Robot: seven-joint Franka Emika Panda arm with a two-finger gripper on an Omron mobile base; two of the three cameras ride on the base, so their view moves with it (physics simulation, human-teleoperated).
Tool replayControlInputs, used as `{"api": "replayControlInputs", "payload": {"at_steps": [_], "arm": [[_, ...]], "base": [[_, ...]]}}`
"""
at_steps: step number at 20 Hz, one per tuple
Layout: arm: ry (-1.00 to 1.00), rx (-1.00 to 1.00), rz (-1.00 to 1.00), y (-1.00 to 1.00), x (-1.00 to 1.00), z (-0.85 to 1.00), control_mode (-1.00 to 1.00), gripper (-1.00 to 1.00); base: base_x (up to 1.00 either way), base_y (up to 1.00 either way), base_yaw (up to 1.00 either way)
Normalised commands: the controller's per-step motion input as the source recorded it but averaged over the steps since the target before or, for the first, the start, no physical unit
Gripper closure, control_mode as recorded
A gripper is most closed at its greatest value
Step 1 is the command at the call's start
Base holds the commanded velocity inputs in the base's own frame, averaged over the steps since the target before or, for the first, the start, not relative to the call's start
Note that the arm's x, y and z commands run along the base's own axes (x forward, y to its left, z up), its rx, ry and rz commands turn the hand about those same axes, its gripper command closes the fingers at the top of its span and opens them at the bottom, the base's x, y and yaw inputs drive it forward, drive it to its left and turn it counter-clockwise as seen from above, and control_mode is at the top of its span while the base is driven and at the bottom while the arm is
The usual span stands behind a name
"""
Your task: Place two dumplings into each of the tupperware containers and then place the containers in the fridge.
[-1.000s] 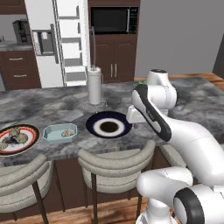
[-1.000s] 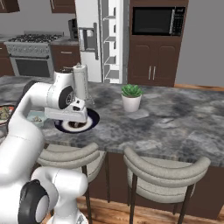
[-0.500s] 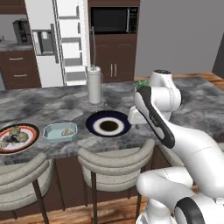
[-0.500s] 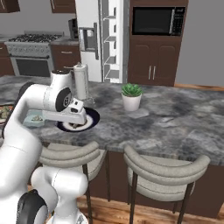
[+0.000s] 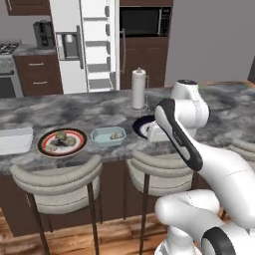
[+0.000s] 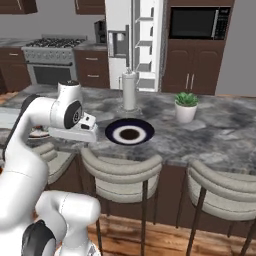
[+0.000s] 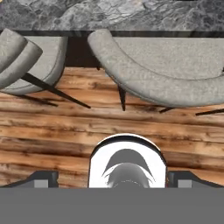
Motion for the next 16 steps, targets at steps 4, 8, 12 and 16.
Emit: {"api": "replayControlInputs", "payload": {"at_steps": [4,8,12,16], "arm": [[0.00,0.00,0.00,0.00,0.00,0.00,1.00,-1.00],[0.00,0.00,0.00,0.00,0.00,0.00,1.00,-1.00],[0.00,0.00,0.00,0.00,0.00,0.00,1.00,-1.00],[0.00,0.00,0.00,0.00,0.00,0.00,1.00,-1.00]], "base": [[0.09,0.74,0.00],[0.39,0.41,0.00],[0.46,0.44,0.02],[0.31,0.51,0.02]]}}
